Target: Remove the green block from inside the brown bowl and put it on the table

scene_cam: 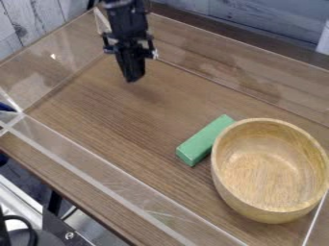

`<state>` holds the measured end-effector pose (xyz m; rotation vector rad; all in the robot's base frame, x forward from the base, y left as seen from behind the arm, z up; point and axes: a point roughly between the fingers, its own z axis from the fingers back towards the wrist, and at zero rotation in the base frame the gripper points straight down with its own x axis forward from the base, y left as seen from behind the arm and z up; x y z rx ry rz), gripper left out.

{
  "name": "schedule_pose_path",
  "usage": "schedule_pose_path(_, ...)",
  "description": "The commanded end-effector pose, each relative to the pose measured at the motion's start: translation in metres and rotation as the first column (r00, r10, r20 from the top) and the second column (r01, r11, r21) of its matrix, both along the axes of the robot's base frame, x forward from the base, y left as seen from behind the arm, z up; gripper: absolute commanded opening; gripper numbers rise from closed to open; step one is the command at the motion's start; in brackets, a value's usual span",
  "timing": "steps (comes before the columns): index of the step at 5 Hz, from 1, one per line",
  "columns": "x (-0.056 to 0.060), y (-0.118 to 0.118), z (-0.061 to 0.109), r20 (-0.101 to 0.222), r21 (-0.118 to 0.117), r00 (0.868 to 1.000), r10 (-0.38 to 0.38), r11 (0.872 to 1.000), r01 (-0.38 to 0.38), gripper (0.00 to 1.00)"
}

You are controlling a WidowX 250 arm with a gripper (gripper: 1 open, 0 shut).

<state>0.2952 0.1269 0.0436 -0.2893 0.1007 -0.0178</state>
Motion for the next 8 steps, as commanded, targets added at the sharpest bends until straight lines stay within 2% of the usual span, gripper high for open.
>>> schedule_pose_path(1, 0.003, 0.000, 0.005, 0.048, 0.054, 0.998, -0.030, 0.998, 0.027, 0.00)
schedule_pose_path(2, -0.004, -0.008, 0.000, 0.039, 0.070, 0.997, -0.066, 0.996, 0.063, 0.00)
schedule_pose_path(3, -0.008, -0.005, -0.004, 0.035, 0.099, 0.999, -0.035, 0.995, 0.031, 0.00)
schedule_pose_path(4, -0.012, -0.003, -0.005, 0.037, 0.127, 0.999, -0.005, 0.992, 0.001, 1.00)
schedule_pose_path(6, -0.010, -0.015, -0.006, 0.028, 0.075, 0.998, -0.064, 0.995, 0.062, 1.00)
schedule_pose_path(7, -0.009, -0.020, 0.000, 0.045, 0.048, 0.995, -0.087, 0.995, 0.085, 1.00)
schedule_pose_path(8, -0.011, -0.012, 0.015, 0.087, 0.014, 0.995, -0.057, 0.998, 0.056, 0.00)
